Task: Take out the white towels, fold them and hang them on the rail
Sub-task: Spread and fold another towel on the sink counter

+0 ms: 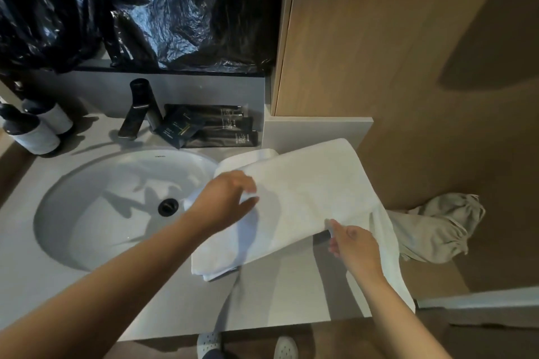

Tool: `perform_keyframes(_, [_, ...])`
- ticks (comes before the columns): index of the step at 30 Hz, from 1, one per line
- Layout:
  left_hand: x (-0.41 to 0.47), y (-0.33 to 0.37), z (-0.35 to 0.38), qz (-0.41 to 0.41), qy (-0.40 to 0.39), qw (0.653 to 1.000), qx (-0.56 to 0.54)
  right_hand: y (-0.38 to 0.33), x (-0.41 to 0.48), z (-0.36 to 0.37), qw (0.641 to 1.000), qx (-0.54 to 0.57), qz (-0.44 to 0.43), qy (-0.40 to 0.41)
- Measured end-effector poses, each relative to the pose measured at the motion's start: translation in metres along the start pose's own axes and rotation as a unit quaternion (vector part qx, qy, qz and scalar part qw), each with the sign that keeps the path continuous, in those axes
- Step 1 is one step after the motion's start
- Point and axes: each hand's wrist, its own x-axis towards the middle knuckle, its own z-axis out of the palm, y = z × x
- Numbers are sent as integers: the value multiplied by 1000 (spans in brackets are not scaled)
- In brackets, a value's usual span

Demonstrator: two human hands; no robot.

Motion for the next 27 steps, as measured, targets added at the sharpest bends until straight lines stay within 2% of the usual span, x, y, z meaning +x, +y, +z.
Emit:
perform_keyframes(2, [23, 7, -2, 6, 25, 1000, 12, -6, 3, 4, 997, 47, 50, -35])
perform_keyframes(8, [81, 18, 12, -37, -22, 999, 27, -17, 10, 18, 981, 138, 132, -43])
perform_keyframes(13, [109, 16, 29, -65, -108, 991, 42, -19, 13, 31, 986, 116, 121, -8])
perform_keyframes(16, [120, 14, 36, -76, -133, 988, 30, -20, 15, 38, 982, 134, 132, 4])
perform_keyframes(23, [133, 2, 33, -77, -166, 983, -9, -19, 13, 43, 948, 258, 187, -9])
perform_keyframes(27, [134, 5, 18, -73, -145, 986, -36, -20, 4, 39, 945, 285, 159, 12])
